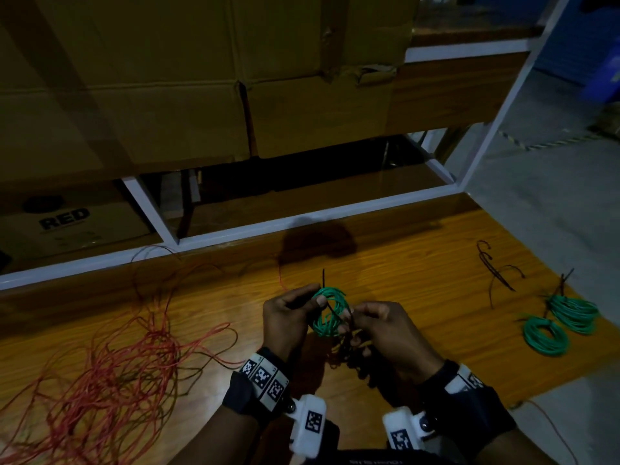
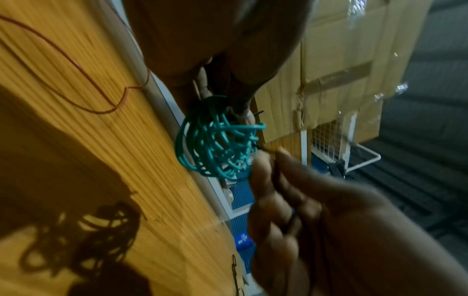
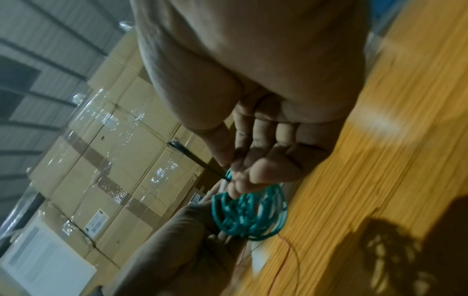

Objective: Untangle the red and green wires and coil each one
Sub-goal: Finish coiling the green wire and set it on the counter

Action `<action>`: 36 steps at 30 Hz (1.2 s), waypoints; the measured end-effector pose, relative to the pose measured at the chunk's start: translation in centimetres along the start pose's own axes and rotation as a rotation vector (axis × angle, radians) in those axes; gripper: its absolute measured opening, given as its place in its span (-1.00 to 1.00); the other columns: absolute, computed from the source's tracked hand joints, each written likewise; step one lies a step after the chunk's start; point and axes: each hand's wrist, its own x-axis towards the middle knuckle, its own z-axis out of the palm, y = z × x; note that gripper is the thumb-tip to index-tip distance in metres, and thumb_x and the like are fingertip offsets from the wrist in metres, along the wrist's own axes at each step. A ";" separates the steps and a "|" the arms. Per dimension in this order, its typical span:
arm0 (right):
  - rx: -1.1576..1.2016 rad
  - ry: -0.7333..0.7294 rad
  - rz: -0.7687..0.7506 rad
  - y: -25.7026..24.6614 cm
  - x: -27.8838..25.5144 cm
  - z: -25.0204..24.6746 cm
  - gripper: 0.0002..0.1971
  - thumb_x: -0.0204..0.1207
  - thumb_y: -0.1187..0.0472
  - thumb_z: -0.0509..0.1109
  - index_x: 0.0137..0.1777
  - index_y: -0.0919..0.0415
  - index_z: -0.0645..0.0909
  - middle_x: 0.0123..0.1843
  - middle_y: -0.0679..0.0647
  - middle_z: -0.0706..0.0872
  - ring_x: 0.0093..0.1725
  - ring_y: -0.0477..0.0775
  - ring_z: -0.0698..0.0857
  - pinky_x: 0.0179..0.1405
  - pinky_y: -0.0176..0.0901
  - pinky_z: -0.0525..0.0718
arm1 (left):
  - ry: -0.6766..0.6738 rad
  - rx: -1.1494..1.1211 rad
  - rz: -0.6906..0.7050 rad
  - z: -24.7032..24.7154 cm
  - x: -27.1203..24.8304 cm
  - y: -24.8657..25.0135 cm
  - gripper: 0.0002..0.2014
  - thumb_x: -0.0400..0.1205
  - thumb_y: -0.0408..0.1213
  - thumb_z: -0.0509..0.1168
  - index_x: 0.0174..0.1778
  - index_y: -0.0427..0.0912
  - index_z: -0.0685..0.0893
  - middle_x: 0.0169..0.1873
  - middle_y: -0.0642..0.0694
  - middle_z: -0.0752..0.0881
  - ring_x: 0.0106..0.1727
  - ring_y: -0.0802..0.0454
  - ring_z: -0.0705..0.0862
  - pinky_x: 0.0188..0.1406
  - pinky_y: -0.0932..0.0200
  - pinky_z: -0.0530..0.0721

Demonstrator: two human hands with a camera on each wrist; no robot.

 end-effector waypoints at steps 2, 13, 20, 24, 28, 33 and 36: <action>-0.036 -0.001 -0.020 0.0 -0.4 -0.5 -0.80 0.73 0.15 0.39 -0.01 0.23 0.81 -0.12 0.20 0.87 -0.31 0.02 0.70 -0.35 -0.06 0.60 | 0.015 0.010 0.001 -0.2 0.2 0.2 -0.77 0.52 -0.53 0.55 0.04 -0.19 0.87 -0.02 -0.19 0.89 0.05 -0.14 0.86 -0.06 0.07 0.83; -0.217 0.155 -0.364 0.5 -1.6 -1.3 -0.87 0.65 0.22 0.48 0.03 -0.05 0.82 -0.16 -0.12 0.86 -0.17 -0.08 0.82 -0.38 -0.27 0.66 | 0.036 0.069 0.016 -0.3 0.6 0.8 -0.77 0.54 -0.48 0.56 0.04 -0.10 0.87 -0.10 -0.04 0.90 -0.01 -0.01 0.87 -0.01 -0.01 0.85; -0.283 0.282 -0.468 0.1 -2.4 -0.8 -0.87 0.48 -0.01 0.64 -0.02 -0.07 0.82 -0.13 -0.28 0.84 -0.09 -0.27 0.80 -0.22 -0.29 0.77 | 0.048 0.107 0.053 -0.1 0.9 1.1 -0.79 0.54 -0.45 0.56 0.03 -0.11 0.87 -0.06 -0.07 0.89 0.01 -0.07 0.87 -0.05 -0.01 0.87; -0.331 0.302 -0.475 -0.1 -2.1 -0.6 -0.88 0.44 0.11 0.69 -0.08 -0.08 0.83 -0.18 -0.29 0.84 -0.11 -0.29 0.80 -0.24 -0.33 0.75 | 0.029 0.137 0.085 -0.1 0.6 1.4 -0.79 0.55 -0.44 0.56 0.05 -0.10 0.87 -0.03 -0.07 0.88 0.00 0.00 0.86 -0.09 0.06 0.85; -0.382 0.356 -0.550 -1.1 -1.7 -0.8 -0.89 0.49 0.09 0.65 -0.01 -0.04 0.86 -0.14 -0.30 0.83 -0.09 -0.33 0.77 -0.23 -0.41 0.72 | -0.034 0.183 0.144 0.1 0.0 1.3 -0.78 0.55 -0.42 0.58 -0.01 -0.01 0.88 -0.05 -0.10 0.89 -0.11 0.02 0.84 -0.28 0.19 0.77; -0.392 0.406 -0.589 -2.3 -0.1 -1.0 -0.88 0.54 0.09 0.62 0.04 0.00 0.88 -0.02 -0.17 0.87 -0.05 -0.24 0.82 -0.09 -0.17 0.83 | -0.112 0.219 0.205 1.0 -0.9 1.1 -0.74 0.51 -0.45 0.60 -0.04 0.02 0.89 -0.07 -0.11 0.90 -0.12 0.05 0.85 -0.25 0.22 0.75; -0.384 0.429 -0.578 -2.2 0.5 -0.8 -0.88 0.54 0.12 0.61 0.06 0.03 0.87 -0.02 -0.10 0.88 -0.08 -0.21 0.83 -0.12 -0.18 0.85 | -0.109 0.221 0.205 1.1 -1.1 0.9 -0.76 0.50 -0.45 0.61 -0.01 -0.04 0.90 -0.07 -0.08 0.90 -0.10 0.07 0.86 -0.24 0.19 0.76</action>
